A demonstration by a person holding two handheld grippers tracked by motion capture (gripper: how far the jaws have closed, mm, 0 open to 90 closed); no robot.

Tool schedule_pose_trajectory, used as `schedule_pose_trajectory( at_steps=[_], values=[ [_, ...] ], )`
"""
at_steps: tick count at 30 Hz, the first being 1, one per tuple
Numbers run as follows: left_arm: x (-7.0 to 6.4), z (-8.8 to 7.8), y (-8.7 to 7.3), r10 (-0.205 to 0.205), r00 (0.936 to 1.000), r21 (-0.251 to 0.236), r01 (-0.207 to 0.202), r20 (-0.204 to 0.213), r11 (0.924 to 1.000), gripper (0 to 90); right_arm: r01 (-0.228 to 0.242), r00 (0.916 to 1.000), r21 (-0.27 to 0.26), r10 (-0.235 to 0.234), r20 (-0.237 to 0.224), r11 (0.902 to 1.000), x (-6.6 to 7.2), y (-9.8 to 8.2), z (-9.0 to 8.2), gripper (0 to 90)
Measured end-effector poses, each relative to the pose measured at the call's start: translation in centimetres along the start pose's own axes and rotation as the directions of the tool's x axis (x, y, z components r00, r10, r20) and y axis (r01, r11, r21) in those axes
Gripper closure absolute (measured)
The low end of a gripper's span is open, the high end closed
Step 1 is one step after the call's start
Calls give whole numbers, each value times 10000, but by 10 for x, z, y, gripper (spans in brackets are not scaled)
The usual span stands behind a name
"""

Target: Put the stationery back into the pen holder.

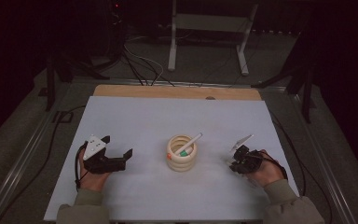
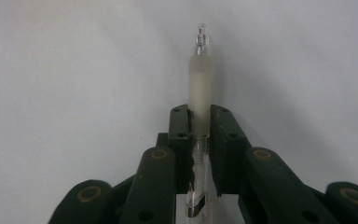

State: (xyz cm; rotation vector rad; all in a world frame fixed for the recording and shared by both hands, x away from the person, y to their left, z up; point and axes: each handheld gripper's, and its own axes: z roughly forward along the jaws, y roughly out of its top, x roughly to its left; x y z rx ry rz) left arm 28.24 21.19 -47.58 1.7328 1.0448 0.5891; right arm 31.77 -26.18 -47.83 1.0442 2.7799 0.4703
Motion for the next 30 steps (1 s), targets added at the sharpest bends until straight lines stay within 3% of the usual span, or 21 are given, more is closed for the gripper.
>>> schedule_pose_trajectory(
  at_steps=[14,30],
  values=[
    [0,0,0,37,10000,37,-37,-3,10000,3,-198,9988,-1172,250,426,9929,-1,2,-9,805],
    [0,0,-1,28,10000,30,-28,26,10000,3,-463,9966,-1798,578,591,9826,-1,3,-14,805]
  ],
)
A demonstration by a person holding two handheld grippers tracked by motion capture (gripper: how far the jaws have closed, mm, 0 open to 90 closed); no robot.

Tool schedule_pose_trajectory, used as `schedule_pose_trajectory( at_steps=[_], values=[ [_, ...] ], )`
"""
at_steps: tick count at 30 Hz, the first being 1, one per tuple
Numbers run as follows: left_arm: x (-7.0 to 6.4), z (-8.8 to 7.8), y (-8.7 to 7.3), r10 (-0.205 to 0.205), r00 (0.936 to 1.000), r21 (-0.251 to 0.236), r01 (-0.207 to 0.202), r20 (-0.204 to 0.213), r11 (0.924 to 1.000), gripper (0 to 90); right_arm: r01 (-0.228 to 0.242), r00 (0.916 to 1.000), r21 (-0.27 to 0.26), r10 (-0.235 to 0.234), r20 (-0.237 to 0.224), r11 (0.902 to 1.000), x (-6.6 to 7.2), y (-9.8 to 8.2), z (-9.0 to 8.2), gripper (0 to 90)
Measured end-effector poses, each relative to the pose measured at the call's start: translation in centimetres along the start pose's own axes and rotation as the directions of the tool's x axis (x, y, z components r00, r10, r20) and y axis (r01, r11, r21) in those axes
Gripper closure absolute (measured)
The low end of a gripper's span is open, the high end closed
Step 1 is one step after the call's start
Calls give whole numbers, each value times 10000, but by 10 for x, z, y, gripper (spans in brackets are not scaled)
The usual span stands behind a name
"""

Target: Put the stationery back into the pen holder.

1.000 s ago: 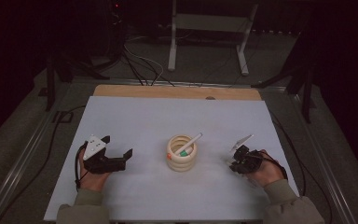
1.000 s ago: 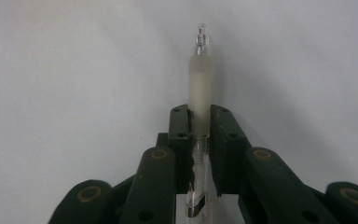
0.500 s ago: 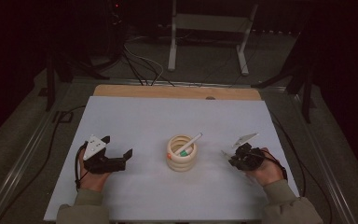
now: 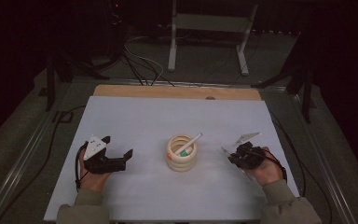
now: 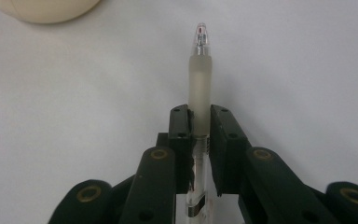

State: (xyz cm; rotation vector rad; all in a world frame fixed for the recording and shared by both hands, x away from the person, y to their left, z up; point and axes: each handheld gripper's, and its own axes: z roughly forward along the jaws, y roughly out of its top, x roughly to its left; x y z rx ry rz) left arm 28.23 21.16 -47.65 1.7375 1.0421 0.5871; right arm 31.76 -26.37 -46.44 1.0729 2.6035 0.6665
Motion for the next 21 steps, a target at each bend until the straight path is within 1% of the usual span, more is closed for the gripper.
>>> schedule_pose_trajectory(
  at_steps=[2,7,17,18,19,21],
  values=[
    [0,0,0,-3,10000,7,3,-4,10000,3,-82,10000,-108,82,-6,9999,0,0,-1,805],
    [0,0,0,-7,10000,-1,7,-3,10000,3,-101,9999,-285,102,20,9995,0,1,-2,805],
    [0,0,0,9,10000,-11,-9,-9,10000,3,-286,9996,-704,291,60,9971,-2,2,-5,804],
    [0,-1,0,-6,10000,-22,6,-15,10000,3,-319,9994,-757,327,93,9966,-2,2,-6,805],
    [0,-1,0,-17,10000,-32,17,-16,10000,3,-422,9989,-916,437,139,9949,-2,2,-7,804],
    [0,-1,0,-32,10000,-57,32,-22,10000,3,-460,9987,-1042,481,181,9935,-3,3,-8,804]
  ],
)
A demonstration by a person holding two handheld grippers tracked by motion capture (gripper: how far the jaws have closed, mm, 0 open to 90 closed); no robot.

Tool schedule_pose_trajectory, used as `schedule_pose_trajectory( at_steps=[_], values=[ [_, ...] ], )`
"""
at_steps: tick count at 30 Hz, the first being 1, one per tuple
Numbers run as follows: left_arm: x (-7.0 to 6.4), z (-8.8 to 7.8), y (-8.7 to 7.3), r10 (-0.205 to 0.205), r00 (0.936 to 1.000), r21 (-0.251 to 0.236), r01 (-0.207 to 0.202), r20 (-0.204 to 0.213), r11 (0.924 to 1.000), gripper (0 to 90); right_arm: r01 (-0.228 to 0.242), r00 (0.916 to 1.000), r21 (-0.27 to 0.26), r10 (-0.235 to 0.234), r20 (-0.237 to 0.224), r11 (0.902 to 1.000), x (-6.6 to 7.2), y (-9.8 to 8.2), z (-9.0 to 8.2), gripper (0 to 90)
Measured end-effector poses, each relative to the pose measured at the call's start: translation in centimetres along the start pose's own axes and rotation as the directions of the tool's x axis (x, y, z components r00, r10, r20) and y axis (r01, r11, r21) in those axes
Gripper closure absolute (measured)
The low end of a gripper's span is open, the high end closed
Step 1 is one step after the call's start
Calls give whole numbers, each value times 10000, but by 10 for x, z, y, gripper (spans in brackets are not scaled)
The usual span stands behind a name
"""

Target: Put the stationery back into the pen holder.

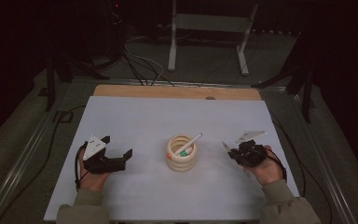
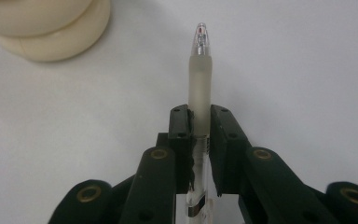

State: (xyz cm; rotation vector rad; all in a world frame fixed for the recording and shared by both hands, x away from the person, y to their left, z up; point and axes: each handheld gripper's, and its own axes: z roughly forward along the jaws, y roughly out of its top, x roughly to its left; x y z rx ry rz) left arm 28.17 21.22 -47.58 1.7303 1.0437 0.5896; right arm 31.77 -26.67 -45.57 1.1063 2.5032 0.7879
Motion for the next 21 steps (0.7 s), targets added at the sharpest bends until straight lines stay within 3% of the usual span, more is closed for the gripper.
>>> schedule_pose_trajectory(
  at_steps=[7,21],
  values=[
    [0,0,0,1,10000,-7,-1,-3,10000,3,-351,9991,-553,363,208,9978,-3,2,-4,804],
    [0,0,0,28,10000,-10,-28,-3,10000,3,-520,9979,-1399,567,300,9888,-2,8,-8,804]
  ],
)
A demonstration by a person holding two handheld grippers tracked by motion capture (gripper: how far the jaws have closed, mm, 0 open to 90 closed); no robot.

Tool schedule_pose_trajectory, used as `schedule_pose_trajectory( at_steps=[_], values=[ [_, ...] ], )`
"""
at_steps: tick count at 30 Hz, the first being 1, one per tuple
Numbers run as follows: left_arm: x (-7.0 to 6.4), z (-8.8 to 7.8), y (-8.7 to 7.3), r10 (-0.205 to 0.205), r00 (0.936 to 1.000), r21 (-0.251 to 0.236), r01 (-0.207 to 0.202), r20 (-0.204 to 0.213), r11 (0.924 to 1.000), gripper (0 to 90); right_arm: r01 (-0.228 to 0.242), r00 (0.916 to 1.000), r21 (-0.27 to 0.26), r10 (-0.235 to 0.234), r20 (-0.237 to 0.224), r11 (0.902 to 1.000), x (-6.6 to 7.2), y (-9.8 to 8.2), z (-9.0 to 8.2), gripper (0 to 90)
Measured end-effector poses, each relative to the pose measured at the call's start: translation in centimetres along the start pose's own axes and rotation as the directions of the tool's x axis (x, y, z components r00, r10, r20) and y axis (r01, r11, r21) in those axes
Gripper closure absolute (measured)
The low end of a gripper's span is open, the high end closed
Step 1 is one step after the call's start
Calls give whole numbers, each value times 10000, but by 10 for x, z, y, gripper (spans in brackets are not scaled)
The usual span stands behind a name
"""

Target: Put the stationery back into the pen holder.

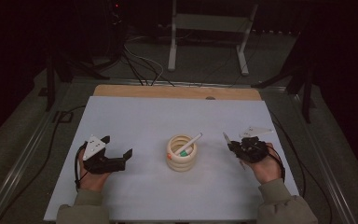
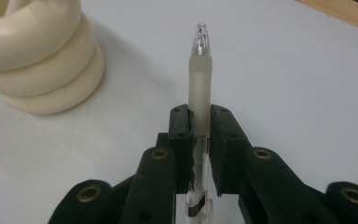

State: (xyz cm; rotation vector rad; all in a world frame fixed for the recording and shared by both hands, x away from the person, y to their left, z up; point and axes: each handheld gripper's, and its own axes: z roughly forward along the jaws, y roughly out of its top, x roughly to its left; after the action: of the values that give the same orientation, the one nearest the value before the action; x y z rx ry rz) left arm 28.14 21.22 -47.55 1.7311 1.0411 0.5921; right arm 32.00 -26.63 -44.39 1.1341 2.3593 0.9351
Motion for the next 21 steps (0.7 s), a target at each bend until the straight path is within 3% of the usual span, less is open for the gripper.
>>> schedule_pose_trajectory(
  at_steps=[11,21],
  values=[
    [0,0,0,-6,10000,-2,6,-1,10000,3,-262,9996,-618,269,117,9977,2,6,-2,804],
    [0,0,0,-4,10000,-4,4,6,10000,3,-552,9980,-1390,589,226,9887,4,15,-6,804]
  ],
)
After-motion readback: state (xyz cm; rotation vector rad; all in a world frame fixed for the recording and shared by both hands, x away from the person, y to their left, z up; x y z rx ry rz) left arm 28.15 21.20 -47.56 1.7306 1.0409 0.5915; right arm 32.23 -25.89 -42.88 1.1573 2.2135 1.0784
